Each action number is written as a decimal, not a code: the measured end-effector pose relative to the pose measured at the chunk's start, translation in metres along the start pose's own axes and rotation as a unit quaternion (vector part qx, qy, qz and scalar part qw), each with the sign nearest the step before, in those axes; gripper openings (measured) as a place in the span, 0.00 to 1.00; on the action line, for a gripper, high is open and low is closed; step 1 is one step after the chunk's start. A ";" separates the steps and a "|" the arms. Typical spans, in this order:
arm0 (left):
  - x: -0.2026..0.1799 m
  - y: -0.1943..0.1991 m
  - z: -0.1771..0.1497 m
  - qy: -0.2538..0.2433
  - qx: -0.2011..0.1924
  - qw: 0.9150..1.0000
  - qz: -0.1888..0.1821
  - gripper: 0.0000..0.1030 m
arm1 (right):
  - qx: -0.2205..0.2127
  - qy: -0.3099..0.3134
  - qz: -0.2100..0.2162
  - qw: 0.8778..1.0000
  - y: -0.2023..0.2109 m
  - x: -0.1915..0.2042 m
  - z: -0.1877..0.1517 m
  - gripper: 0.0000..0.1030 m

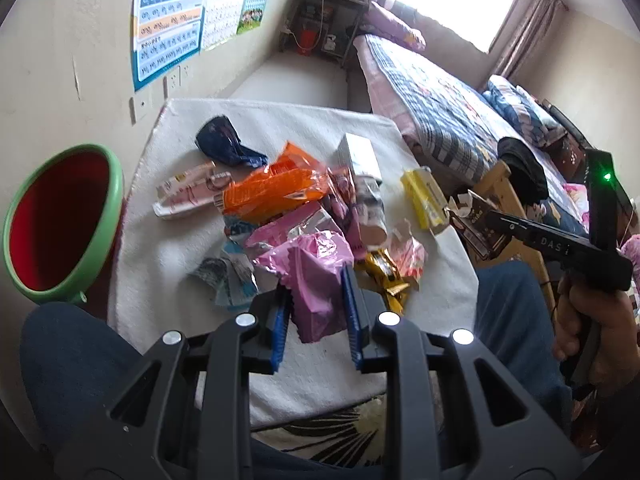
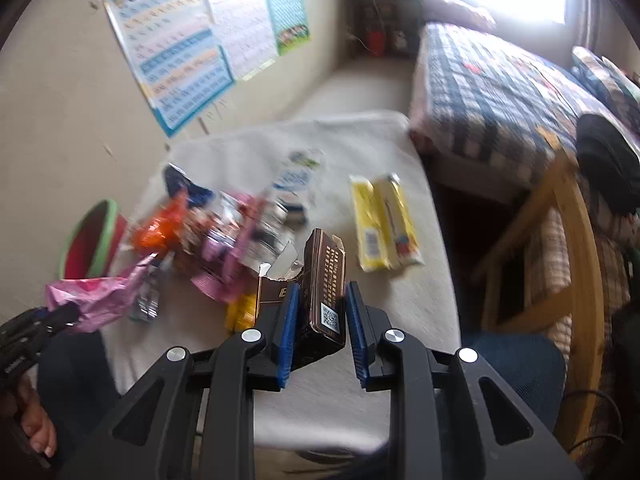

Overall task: Collect trash
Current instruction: 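Carry the brown box and pink wrapper over the green bucket with both grippers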

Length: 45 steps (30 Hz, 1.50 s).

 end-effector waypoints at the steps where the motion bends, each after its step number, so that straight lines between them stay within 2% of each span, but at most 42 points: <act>1: 0.002 0.003 0.003 0.005 -0.003 1.000 -0.001 0.23 | -0.005 0.006 0.007 1.000 0.002 0.009 0.006 0.23; 7: 0.012 0.019 0.011 0.021 -0.018 1.000 -0.008 0.23 | -0.020 0.031 0.036 0.999 0.004 0.051 0.026 0.23; 10: 0.016 0.030 0.013 0.034 -0.022 0.999 -0.023 0.23 | -0.031 0.044 0.045 0.998 0.007 0.071 0.034 0.23; 13: 0.025 0.044 0.016 0.037 -0.035 0.999 -0.016 0.23 | -0.042 0.055 0.056 0.996 0.010 0.089 0.043 0.23; 19: 0.050 0.069 0.027 0.047 -0.063 0.997 0.014 0.23 | -0.048 0.086 0.082 0.992 0.006 0.129 0.055 0.23; 31: 0.119 0.087 0.030 0.089 -0.082 0.989 0.083 0.23 | -0.053 0.147 0.140 0.978 -0.006 0.227 0.074 0.23; 41: 0.203 0.116 0.032 0.150 -0.104 0.973 0.143 0.23 | -0.040 0.202 0.190 0.960 -0.030 0.325 0.076 0.23; 45: 0.232 0.125 0.031 0.171 -0.109 0.967 0.153 0.23 | -0.034 0.222 0.202 0.953 -0.042 0.358 0.076 0.23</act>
Point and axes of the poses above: each gripper's, at about its wrist camera, not at the fingertips, and y roughly against the way its jaws point, x to its left, z to its top, the point moved 10 cm from there along -y, roughly the way its jaws point, and after that the axes turned 1 degree about x, right-handed, at the moved point
